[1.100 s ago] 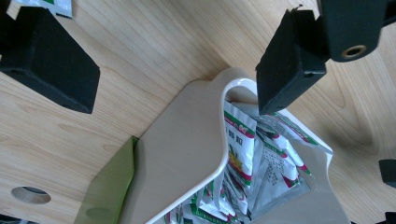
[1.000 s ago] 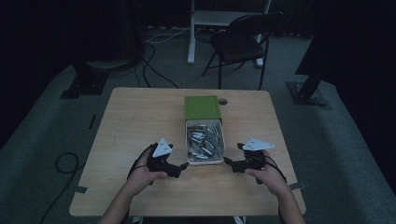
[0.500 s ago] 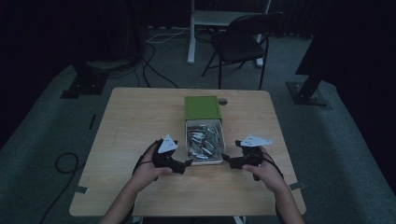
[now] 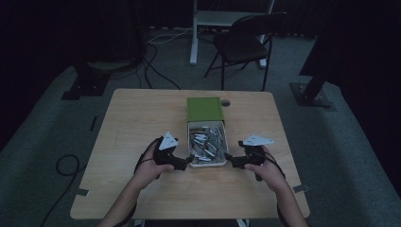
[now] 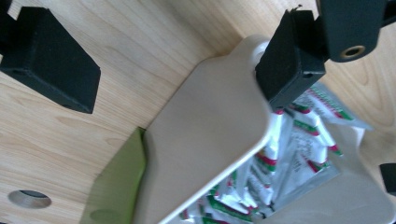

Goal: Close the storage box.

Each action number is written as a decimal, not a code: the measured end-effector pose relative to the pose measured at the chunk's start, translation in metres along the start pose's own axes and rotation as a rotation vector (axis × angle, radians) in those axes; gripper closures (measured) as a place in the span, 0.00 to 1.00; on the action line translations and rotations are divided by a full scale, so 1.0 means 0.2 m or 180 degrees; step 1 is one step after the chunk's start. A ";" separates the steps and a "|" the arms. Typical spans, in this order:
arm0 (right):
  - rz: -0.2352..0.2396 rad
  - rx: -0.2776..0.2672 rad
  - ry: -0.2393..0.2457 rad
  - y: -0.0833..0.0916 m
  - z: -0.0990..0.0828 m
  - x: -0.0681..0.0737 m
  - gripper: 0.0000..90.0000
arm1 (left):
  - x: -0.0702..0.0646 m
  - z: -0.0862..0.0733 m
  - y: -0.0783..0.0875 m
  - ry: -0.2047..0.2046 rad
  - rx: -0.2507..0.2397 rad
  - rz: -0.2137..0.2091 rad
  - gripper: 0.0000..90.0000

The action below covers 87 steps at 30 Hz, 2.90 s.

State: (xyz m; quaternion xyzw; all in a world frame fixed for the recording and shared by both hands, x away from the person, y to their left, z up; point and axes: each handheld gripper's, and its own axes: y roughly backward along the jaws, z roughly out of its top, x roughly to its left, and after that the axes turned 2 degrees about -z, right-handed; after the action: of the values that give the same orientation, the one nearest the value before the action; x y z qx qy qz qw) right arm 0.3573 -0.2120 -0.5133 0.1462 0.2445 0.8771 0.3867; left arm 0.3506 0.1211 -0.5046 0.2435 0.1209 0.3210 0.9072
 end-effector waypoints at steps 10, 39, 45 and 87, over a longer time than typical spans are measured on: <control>0.0053 -0.0015 -0.0057 -0.02 0.00 -0.01 0.14 | 0.03 0.00 -0.02 0.0034 0.0035 0.0041 0.03; -0.0082 0.0008 -0.0092 -0.07 0.05 -0.06 0.15 | 0.10 0.04 -0.08 0.0106 0.0062 0.0104 0.03; -0.0106 0.0007 -0.0159 -0.08 0.06 -0.07 0.15 | 0.12 0.05 -0.09 0.0127 0.0058 0.0115 0.03; -0.0340 -0.0011 -0.0408 -0.19 0.16 -0.15 0.14 | 0.25 0.13 -0.17 0.0208 0.0020 0.0218 0.03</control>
State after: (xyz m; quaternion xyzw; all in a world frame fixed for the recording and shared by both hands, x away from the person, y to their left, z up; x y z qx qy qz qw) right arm 0.4145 -0.2029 -0.5091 0.1882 0.2252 0.8445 0.4480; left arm 0.4154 0.1207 -0.5036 0.2398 0.1431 0.3592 0.8905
